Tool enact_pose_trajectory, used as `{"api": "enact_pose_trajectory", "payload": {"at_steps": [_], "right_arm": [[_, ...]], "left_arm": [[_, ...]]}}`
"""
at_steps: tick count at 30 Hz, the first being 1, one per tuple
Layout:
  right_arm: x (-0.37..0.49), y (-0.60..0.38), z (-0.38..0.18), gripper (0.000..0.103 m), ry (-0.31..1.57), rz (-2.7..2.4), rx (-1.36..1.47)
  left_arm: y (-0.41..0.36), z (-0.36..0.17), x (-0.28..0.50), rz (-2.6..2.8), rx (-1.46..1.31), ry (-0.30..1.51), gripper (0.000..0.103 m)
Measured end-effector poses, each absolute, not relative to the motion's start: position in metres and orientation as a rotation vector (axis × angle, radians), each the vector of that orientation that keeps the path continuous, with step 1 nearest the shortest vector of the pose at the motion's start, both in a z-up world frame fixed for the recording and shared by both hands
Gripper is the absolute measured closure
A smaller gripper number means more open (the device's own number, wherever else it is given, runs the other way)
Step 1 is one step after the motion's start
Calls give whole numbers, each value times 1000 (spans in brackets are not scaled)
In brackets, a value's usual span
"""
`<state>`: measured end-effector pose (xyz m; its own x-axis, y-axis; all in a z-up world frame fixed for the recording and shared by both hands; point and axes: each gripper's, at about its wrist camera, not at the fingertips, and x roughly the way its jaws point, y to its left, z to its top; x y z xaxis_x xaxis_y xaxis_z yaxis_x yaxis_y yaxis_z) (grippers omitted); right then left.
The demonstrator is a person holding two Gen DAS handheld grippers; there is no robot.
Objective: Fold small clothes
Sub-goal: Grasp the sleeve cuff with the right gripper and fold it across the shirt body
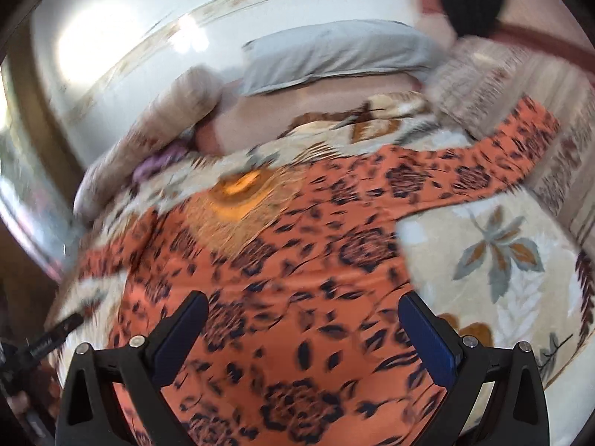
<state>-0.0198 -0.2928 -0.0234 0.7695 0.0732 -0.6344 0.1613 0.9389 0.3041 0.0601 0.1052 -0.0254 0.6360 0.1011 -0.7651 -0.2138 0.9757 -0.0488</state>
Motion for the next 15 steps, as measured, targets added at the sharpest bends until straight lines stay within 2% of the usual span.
{"api": "enact_pose_trajectory", "payload": {"at_steps": [7,10,15], "right_arm": [[9,-484,-47,3,637,-314,660],[25,-551,-40,14,601,-455,647],[61,-632,-13,15,540,-641,541]], "left_arm": [[220,-82,114,470,-244,954,0],[246,-91,126,540,-270,941,0],[269,-115,139,588,-310,951,0]]}}
